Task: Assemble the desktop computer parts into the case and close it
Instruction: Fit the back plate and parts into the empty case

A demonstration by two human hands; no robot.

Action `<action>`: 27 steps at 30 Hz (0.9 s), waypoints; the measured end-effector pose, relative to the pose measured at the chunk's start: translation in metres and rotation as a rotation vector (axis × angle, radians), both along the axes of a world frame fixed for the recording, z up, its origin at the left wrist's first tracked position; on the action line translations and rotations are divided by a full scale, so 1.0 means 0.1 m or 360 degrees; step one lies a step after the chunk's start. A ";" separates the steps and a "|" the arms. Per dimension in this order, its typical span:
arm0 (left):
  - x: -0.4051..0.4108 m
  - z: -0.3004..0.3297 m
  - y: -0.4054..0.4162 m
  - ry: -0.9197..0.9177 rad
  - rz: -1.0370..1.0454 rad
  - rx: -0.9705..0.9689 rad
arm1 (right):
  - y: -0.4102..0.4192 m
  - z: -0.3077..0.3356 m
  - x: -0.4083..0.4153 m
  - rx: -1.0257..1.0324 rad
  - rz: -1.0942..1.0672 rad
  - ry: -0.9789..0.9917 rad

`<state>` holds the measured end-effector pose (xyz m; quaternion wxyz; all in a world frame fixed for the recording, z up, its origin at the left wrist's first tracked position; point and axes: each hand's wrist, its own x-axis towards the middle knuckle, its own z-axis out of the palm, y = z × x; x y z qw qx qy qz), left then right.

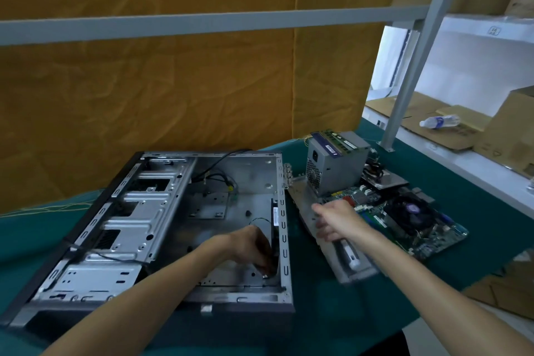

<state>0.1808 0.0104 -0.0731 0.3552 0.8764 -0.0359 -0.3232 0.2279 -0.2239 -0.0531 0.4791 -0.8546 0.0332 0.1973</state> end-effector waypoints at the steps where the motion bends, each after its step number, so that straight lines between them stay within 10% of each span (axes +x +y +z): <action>1: 0.00 0.03 -0.02 0.0011 -0.0024 0.0042 | -0.08 -0.07 0.04 -0.0141 -0.0025 -0.0142; 5: -0.02 0.08 -0.07 -0.0022 -0.0015 0.0155 | -0.30 -0.32 0.08 -0.0772 0.0275 -0.0476; 18: -0.20 0.07 -0.04 -0.0226 0.0073 0.0004 | -0.28 -0.46 0.02 -0.1404 0.0708 -0.0884; 27: -0.20 0.09 -0.04 -0.0273 0.0066 0.0051 | -0.10 -0.50 -0.36 0.0202 0.0232 -0.0489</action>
